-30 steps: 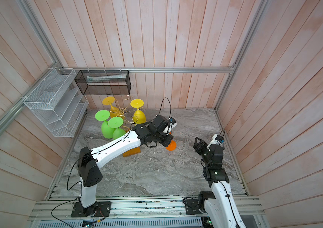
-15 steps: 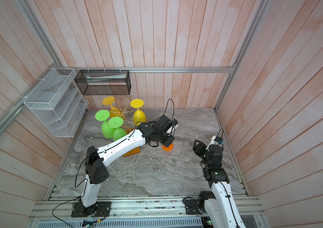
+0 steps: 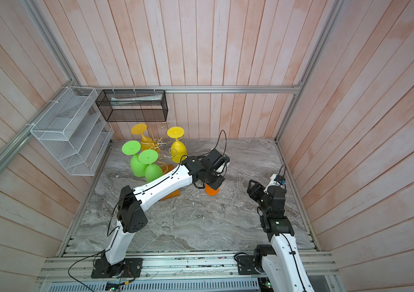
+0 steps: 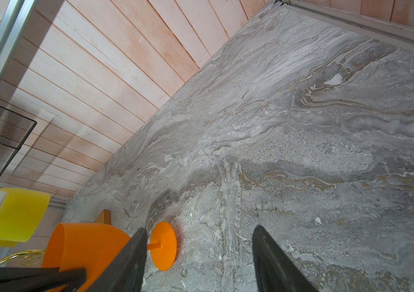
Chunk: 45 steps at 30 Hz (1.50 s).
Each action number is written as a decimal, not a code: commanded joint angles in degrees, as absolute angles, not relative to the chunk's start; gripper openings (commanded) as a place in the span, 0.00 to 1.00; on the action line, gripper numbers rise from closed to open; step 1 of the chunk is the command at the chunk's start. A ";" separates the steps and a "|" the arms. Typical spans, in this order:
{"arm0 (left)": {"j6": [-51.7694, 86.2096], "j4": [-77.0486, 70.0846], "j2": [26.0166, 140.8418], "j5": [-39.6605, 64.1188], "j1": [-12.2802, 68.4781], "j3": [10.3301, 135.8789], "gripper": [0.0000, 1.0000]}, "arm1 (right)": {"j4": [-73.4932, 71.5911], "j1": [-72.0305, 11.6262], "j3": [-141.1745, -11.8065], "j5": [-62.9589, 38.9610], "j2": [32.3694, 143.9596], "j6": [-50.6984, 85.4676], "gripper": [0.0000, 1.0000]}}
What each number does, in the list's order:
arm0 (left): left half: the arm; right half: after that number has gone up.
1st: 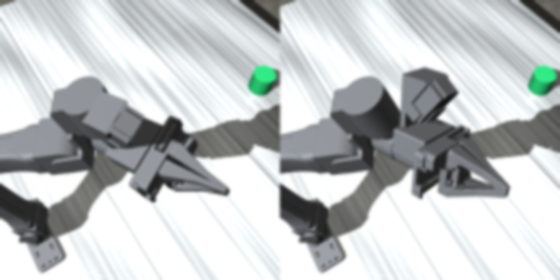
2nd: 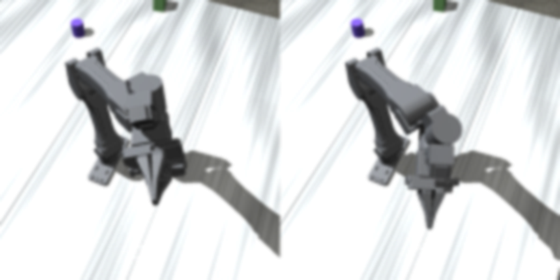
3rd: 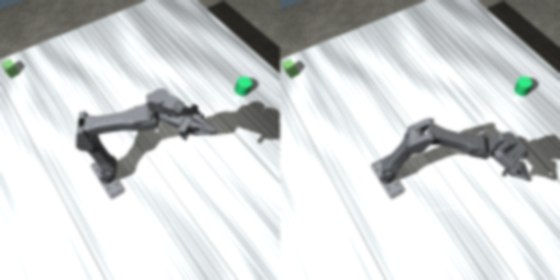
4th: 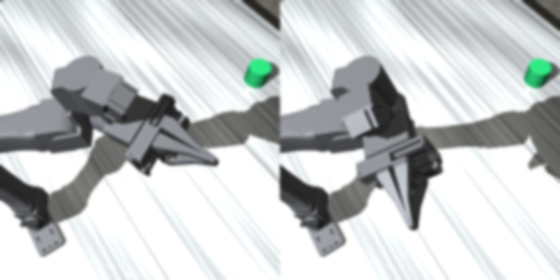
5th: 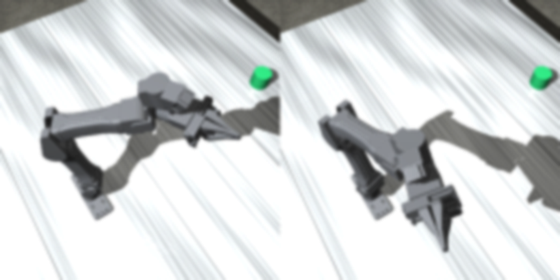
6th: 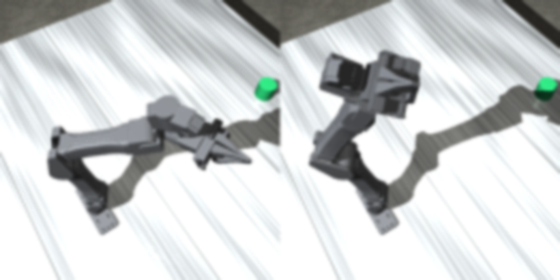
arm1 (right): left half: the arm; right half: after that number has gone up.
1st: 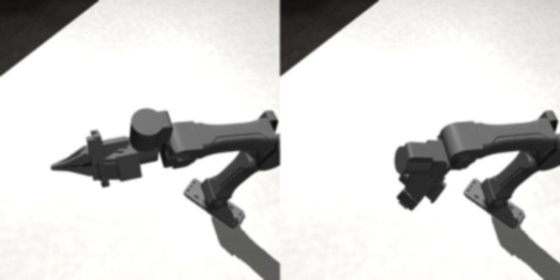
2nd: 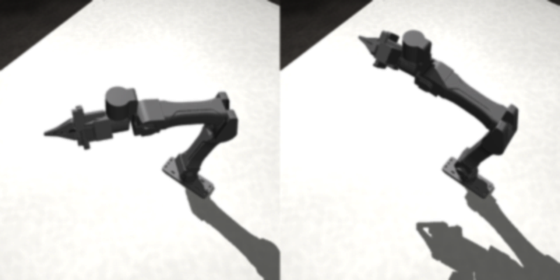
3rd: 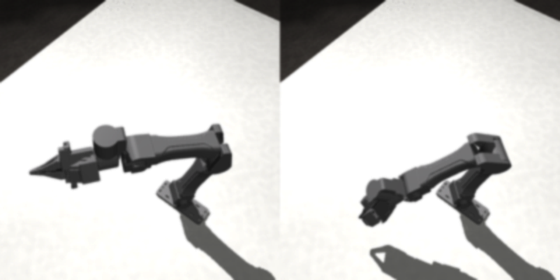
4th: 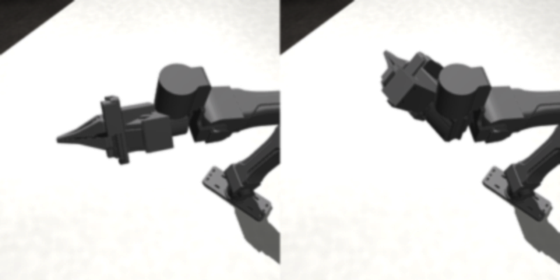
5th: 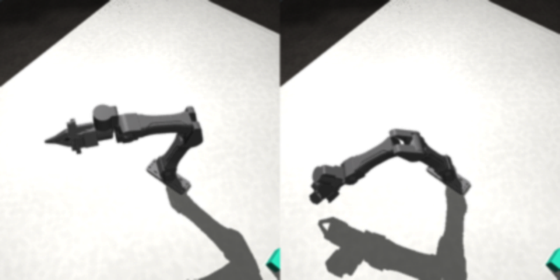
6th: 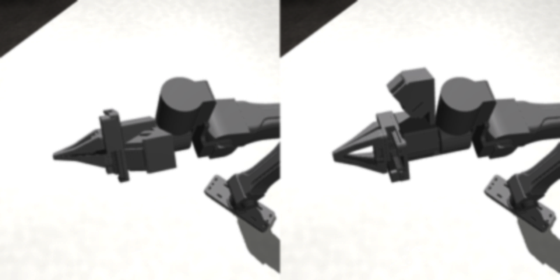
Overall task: Take the wine glass off the wine glass rack
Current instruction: Place the wine glass at the center of the table.
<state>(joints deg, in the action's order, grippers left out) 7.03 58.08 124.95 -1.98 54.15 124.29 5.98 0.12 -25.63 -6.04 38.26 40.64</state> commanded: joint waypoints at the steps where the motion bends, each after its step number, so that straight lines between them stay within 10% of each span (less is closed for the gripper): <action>1: 6.23 59.47 126.51 -2.81 56.07 126.90 0.05 | 6.92 -0.24 -26.28 -5.73 37.53 39.90 0.63; 45: 5.81 49.86 117.73 -6.39 57.22 124.85 0.81 | 9.34 -2.14 -26.64 -5.85 35.96 38.32 0.69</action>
<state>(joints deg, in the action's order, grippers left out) 5.54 54.52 122.04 -4.99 56.82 126.58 7.94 -1.28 -25.63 -6.07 36.56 38.94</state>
